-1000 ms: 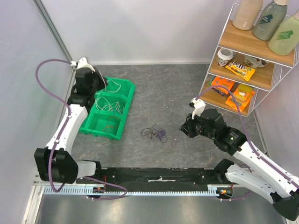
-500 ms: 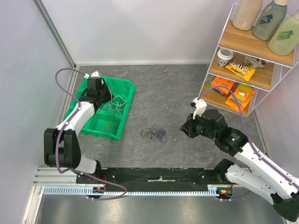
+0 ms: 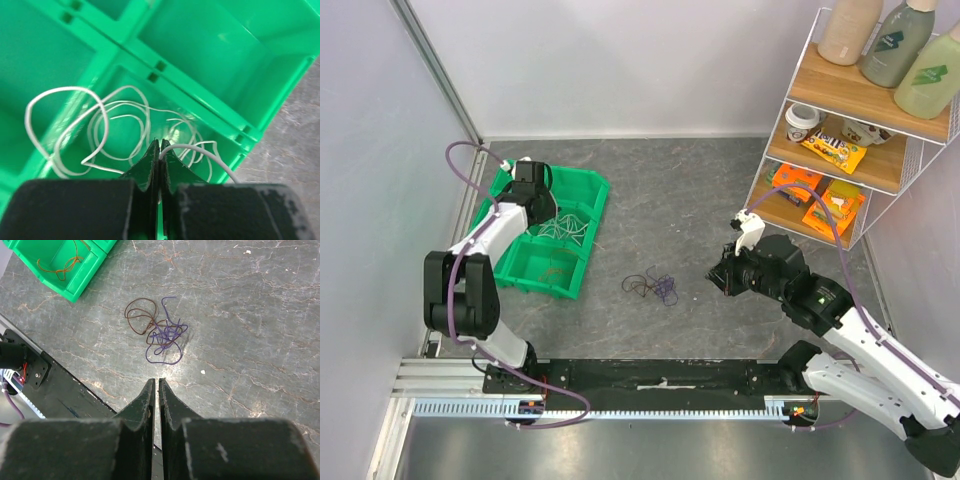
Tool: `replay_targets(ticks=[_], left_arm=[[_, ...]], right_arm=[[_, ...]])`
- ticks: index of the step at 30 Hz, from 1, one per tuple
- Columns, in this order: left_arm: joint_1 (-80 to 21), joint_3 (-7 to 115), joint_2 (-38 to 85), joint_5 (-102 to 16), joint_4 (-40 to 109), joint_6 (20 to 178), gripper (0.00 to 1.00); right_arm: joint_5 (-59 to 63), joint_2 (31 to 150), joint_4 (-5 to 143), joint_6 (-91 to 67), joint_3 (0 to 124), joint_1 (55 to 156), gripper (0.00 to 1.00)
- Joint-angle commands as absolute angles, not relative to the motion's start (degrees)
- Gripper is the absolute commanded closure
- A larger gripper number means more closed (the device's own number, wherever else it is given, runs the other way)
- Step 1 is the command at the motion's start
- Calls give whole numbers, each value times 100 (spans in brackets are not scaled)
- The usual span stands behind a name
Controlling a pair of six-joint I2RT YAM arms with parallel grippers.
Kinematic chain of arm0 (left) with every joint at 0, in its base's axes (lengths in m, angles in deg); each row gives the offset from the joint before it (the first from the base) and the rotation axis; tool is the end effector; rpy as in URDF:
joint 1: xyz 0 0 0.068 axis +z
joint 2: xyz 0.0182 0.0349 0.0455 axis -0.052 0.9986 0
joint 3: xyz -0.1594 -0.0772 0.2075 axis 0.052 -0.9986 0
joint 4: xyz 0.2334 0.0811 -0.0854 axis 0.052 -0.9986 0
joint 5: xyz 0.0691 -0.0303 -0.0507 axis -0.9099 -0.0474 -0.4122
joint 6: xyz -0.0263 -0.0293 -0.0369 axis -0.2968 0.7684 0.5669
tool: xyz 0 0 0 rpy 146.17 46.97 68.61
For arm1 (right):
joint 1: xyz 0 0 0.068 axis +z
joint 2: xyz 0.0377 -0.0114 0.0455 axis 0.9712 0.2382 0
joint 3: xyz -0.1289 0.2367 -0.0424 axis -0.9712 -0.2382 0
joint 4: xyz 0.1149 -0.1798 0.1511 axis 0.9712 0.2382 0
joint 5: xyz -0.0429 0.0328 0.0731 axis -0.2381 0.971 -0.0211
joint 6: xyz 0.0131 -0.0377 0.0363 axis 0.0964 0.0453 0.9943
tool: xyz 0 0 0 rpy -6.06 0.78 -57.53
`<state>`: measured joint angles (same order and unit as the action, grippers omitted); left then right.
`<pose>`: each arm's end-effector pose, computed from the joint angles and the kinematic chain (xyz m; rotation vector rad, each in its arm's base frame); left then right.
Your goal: Untangle the cables
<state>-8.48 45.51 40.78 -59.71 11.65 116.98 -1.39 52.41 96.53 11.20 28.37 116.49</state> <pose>0.3457 -0.0281 0.2289 -0.5673 2.3545 -0.1051 0.1271 0.1114 0.2962 -0.2473 2.1761 0.8088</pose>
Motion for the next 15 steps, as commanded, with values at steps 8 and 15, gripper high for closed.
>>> replay_targets(ticks=[8, 15], left_arm=[[-834, 5083, 3757, -7753, -226, 11478, 65], [-869, 5117, 3722, -8272, -543, 10776, 39]], right_arm=[[-37, 5511, 9419, 1108, 2900, 11639, 88], [78, 5564, 9339, 1144, 2856, 11639, 88]])
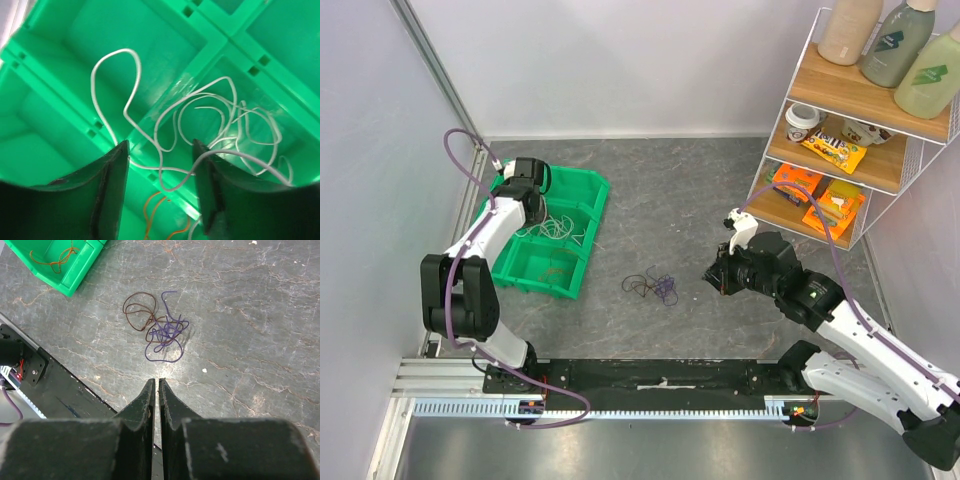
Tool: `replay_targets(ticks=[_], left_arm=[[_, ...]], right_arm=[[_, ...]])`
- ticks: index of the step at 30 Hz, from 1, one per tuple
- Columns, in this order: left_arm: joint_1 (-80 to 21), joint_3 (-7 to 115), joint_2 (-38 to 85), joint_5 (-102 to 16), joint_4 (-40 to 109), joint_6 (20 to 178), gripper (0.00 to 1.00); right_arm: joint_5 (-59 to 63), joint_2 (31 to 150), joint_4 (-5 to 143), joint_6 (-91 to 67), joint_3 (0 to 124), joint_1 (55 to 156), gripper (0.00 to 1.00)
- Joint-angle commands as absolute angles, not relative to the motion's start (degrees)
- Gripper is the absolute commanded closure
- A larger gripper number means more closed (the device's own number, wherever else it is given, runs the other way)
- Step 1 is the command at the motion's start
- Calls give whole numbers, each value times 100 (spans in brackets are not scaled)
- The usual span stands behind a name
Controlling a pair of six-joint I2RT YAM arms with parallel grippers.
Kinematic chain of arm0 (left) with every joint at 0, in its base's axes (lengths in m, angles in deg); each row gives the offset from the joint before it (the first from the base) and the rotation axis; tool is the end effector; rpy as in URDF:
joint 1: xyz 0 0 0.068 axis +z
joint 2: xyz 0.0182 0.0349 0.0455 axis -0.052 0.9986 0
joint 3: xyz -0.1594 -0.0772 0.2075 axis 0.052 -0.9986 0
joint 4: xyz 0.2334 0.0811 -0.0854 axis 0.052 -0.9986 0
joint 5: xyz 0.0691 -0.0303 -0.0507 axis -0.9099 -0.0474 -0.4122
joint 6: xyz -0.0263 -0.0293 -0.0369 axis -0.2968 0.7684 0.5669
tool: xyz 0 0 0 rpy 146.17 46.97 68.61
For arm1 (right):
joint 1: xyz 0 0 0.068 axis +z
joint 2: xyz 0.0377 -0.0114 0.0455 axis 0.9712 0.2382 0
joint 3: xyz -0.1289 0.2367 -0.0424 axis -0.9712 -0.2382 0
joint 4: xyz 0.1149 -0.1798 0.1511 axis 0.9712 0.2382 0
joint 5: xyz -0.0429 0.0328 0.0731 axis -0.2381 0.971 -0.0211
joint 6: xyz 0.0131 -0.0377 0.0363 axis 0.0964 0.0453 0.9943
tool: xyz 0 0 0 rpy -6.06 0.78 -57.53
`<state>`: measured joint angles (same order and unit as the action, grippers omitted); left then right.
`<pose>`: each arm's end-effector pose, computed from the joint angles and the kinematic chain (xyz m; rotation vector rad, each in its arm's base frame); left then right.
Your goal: Untangle the cables
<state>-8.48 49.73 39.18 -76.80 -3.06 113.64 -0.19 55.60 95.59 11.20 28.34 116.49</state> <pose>0.3295 -0.0163 0.2467 -0.6000 2.4039 0.3410 0.1348 0.1190 0.2890 -0.2630 2.2196 0.8105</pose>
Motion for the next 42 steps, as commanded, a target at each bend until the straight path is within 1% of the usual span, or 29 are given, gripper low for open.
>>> replay_targets(ticks=[1, 2, 4, 7, 9, 11, 13, 15, 17, 19, 22, 24, 27, 29, 30, 31, 34, 37, 38, 39, 40, 42], left_arm=[[-896, 5152, 3713, -8307, -552, 10609, 26], [-913, 5188, 3695, -8360, -578, 10494, 24], [-940, 5258, 3652, -8491, -622, 10204, 24], [-1088, 5337, 3572, -9218, -596, 9765, 24], [-1116, 5398, 3528, -9152, -464, 9379, 23], [-1133, 5513, 3485, -9047, -455, 9080, 25], [-1229, 5575, 3467, -9342, -341, 8754, 25], [-1265, 5583, 3484, -9633, -148, 8009, 24], [-1282, 5575, 3450, -9635, -86, 7796, 23], [-1265, 5671, 3274, -8849, -383, 8170, 18], [-1212, 6013, 3150, -6741, -823, 8629, 21], [-1195, 6163, 3290, -6069, -1077, 8900, 23], [-1020, 6322, 3449, -5462, -1307, 9331, 27], [-774, 6269, 3502, -5268, -1334, 9753, 30], [-651, 6260, 3554, -5232, -1377, 9998, 34], [-554, 6260, 3598, -5283, -1413, 10227, 35], [-369, 5998, 3432, -5302, -1151, 10816, 31], [-133, 5742, 3274, -4707, -720, 11230, 30], [-122, 5724, 3334, -4426, -649, 11249, 33], [-114, 5715, 3387, -3927, -605, 11249, 42], [-148, 5663, 3440, -3661, -552, 11292, 44], [-402, 5523, 3458, -3509, -464, 11398, 44]], right_arm=[[78, 5555, 9331, 1152, 2847, 11639, 88], [78, 5547, 9331, 1152, 2847, 11639, 88], [122, 5555, 9339, 1152, 2847, 11639, 88], [148, 5573, 9339, 1161, 2838, 11639, 88], [157, 5573, 9331, 1179, 2838, 11639, 88], [201, 5573, 9331, 1196, 2829, 11639, 88], [218, 5573, 9331, 1214, 2820, 11639, 88], [236, 5538, 9331, 1240, 2803, 11639, 88], [245, 5520, 9339, 1258, 2794, 11639, 88], [271, 5511, 9366, 1258, 2803, 11639, 88], [280, 5538, 9374, 1240, 2847, 11639, 88], [306, 5573, 9410, 1223, 2908, 11639, 88], [306, 5590, 9436, 1214, 2935, 11630, 88], [289, 5573, 9445, 1214, 2935, 11639, 88], [280, 5555, 9445, 1214, 2926, 11639, 88], [271, 5538, 9454, 1223, 2926, 11639, 88], [227, 5476, 9454, 1223, 2891, 11639, 88], [227, 5494, 9480, 1223, 2891, 11639, 88], [236, 5502, 9480, 1214, 2899, 11639, 88], [245, 5511, 9471, 1197, 2900, 11639, 88], [245, 5520, 9489, 1179, 2900, 11639, 88], [254, 5564, 9471, 1153, 2882, 11639, 88]])
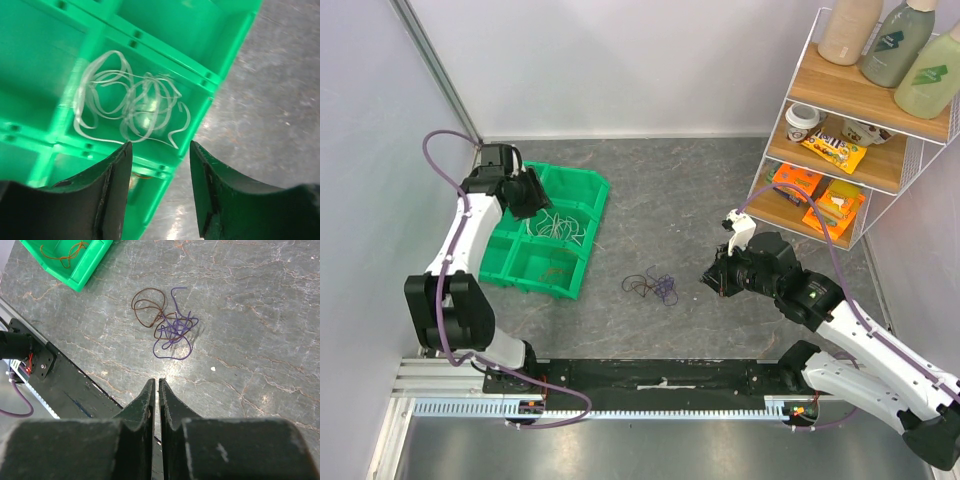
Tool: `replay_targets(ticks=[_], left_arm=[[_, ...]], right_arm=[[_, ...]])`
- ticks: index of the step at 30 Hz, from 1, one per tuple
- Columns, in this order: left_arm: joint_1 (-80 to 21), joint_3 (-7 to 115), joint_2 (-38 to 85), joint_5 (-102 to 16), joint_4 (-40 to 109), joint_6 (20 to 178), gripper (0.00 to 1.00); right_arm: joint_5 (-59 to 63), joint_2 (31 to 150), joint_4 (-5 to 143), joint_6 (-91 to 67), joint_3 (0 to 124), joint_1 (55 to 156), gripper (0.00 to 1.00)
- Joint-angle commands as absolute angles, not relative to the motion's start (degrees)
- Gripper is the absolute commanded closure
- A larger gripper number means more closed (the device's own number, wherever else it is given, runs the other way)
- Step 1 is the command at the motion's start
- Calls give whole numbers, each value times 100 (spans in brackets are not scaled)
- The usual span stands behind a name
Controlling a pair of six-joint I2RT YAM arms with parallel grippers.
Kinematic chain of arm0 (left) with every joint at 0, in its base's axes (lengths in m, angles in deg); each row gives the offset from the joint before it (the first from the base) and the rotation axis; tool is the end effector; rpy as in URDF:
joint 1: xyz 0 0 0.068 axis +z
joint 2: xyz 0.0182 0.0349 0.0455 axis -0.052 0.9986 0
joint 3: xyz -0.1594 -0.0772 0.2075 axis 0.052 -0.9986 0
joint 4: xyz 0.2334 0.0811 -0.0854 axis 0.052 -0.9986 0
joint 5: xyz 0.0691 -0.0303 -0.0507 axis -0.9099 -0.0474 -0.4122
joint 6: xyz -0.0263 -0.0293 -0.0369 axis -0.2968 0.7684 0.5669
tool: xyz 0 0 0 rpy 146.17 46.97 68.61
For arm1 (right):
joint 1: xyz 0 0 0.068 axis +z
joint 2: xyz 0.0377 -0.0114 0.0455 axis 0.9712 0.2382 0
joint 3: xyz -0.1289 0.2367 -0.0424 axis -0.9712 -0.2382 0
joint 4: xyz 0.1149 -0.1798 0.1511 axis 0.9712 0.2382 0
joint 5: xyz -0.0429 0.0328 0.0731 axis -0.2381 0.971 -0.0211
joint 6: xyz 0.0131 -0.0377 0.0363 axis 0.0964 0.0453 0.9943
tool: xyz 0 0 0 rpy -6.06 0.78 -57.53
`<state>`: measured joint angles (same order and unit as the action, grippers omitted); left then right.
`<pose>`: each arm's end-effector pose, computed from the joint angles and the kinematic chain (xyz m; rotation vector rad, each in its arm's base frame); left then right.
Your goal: Untangle the cables
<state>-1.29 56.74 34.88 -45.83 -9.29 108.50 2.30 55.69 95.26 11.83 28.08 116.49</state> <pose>0.3225 0.0061 0.2987 -0.4545 2.4691 -0.2638 0.1341 0.1204 0.2878 -0.2793 2.2301 0.8596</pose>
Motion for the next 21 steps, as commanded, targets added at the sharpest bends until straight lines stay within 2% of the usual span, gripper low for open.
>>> replay_targets(ticks=[1, 4, 8, 12, 14, 15, 19, 21], left_arm=[[-612, 5452, 3414, -3543, -394, 11381, 44], [-1630, 5172, 3099, -3676, 36, 11083, 38], [-2687, 4434, 2729, -3220, 1045, 11168, 37], [-3153, 3634, 2886, -2744, 1558, 11784, 51], [-3268, 3335, 2966, -2831, 1418, 12091, 52], [-3321, 3159, 2948, -2928, 1374, 12258, 51], [-3602, 2631, 2773, -2920, 1645, 12629, 33], [-3647, 2604, 2886, -2955, 1637, 12707, 30]], right_arm=[[262, 5581, 9471, 1126, 2865, 11639, 87], [367, 5835, 9541, 1012, 2855, 11639, 86], [578, 6240, 9559, 898, 2873, 11639, 81], [885, 6767, 9472, 801, 2900, 11639, 74], [1175, 7135, 9349, 731, 2865, 11639, 70], [1411, 7320, 9218, 696, 2830, 11639, 68], [1835, 8155, 8778, 651, 2899, 11639, 64], [1871, 8393, 8585, 660, 2969, 11648, 60]])
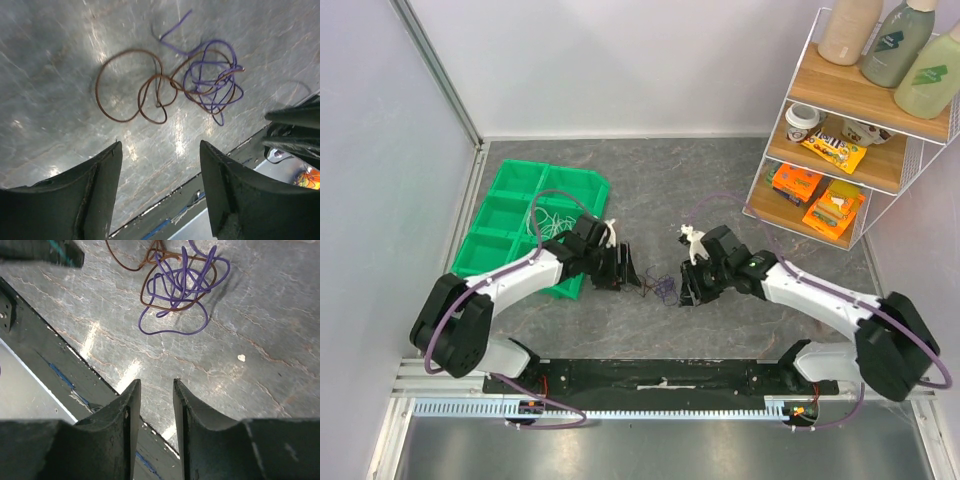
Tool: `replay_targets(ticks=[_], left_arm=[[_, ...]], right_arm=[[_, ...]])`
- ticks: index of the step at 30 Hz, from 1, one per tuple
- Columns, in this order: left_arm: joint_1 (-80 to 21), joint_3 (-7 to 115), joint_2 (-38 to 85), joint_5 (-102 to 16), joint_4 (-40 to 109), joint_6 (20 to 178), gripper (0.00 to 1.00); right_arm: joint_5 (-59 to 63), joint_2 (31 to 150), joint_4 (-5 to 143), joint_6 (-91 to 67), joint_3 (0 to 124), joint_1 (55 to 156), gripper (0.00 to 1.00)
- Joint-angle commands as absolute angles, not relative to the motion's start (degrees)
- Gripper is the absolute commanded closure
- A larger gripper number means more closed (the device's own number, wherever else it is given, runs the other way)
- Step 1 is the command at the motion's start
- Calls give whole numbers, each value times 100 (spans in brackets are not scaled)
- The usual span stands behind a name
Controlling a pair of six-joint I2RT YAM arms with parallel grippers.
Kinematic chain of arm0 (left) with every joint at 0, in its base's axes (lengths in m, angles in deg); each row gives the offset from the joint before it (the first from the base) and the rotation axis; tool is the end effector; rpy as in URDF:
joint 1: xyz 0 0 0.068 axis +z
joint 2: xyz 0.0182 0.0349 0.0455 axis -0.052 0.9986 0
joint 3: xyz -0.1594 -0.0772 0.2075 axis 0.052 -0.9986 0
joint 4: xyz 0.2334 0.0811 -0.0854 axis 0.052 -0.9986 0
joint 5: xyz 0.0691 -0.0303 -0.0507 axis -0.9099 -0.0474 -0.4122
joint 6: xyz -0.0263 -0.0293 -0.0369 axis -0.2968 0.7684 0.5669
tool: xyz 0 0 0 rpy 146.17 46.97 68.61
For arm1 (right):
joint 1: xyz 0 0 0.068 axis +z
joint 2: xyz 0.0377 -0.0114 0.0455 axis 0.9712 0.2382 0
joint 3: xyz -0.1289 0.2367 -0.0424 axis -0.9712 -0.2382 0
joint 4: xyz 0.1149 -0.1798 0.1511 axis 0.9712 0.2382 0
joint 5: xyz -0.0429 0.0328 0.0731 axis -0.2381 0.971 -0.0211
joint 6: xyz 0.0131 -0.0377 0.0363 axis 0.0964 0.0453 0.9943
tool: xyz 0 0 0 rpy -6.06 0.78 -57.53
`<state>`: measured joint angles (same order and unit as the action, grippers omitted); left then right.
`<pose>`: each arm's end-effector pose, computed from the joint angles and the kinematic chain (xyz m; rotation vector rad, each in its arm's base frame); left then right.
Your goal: Untangle the cables
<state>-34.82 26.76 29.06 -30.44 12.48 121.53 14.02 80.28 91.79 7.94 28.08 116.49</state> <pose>0.2249 -0.1546 0.1910 0.1028 2.7003 -0.8771 0.1771 0.1661 0.2106 -0.4686 2.6131 0.8824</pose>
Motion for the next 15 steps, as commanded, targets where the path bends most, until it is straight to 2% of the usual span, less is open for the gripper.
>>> replay_targets(ticks=[1, 4, 8, 13, 15], left_arm=[[-3655, 2639, 2974, -2955, 1628, 12760, 30], [-3682, 2823, 3342, -3095, 1663, 12883, 37], [-3682, 3078, 3808, -3350, 1418, 12963, 53], [-3726, 3201, 4011, -3491, 1364, 12858, 58], [-3726, 3315, 4073, -3491, 1338, 12726, 65]], right_arm=[[1888, 8533, 8514, 686, 3022, 11648, 57], [1976, 8894, 8163, 844, 3119, 11648, 53], [2003, 9412, 7714, 1187, 3128, 11648, 52], [1722, 9765, 7625, 1398, 3277, 11639, 52], [1599, 9826, 7590, 1442, 3330, 11648, 51]])
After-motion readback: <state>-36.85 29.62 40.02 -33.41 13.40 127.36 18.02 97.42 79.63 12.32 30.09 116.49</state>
